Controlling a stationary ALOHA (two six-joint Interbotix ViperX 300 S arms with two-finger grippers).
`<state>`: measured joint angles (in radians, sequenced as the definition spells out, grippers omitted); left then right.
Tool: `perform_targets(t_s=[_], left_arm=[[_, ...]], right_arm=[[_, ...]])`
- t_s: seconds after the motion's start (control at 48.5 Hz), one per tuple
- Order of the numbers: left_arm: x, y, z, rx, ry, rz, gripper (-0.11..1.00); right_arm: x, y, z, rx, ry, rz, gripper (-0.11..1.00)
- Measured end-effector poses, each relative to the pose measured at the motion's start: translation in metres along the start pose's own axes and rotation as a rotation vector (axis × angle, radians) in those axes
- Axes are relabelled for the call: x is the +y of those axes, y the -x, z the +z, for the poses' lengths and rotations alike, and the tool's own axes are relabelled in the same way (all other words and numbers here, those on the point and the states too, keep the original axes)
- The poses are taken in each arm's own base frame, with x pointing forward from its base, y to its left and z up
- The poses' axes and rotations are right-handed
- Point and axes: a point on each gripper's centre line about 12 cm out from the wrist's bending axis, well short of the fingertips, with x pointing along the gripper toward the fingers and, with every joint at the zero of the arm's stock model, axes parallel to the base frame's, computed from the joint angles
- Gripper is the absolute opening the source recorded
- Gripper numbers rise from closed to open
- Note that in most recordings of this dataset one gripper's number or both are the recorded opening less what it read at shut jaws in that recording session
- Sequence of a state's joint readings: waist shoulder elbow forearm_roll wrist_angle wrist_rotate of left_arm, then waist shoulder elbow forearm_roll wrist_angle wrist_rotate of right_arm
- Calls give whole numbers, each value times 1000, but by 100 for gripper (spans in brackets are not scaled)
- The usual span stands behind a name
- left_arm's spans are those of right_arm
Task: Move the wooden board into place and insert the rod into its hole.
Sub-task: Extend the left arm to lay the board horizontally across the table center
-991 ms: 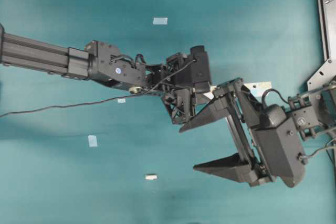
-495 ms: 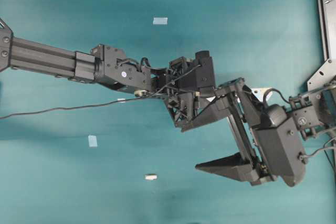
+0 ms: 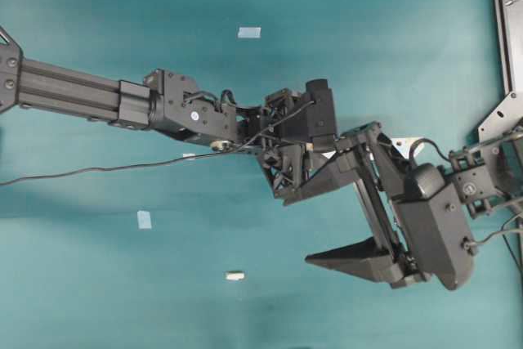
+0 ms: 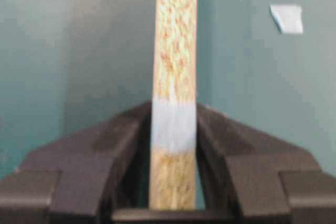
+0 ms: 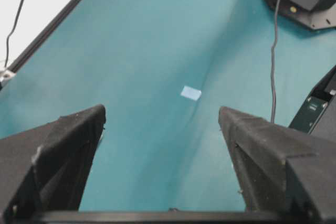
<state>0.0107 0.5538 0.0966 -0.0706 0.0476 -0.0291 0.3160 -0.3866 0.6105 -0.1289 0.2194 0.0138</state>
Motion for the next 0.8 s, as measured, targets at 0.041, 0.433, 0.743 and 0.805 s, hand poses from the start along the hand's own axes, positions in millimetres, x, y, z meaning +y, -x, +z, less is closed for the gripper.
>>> perform_targets(t_s=[0.041, 0.433, 0.743, 0.805], left_arm=[[0, 0, 0, 0, 2, 0, 35], [0, 17, 4, -8, 0, -1, 48], [0, 50, -3, 5, 0, 0, 48], [0, 54, -6, 6, 0, 1, 48]], right_arm=[[0, 0, -1, 2, 2, 0, 96], [1, 0, -5, 12, 0, 1, 96], [1, -1, -8, 20, 1, 2, 96], [1, -1, -8, 20, -1, 2, 96]])
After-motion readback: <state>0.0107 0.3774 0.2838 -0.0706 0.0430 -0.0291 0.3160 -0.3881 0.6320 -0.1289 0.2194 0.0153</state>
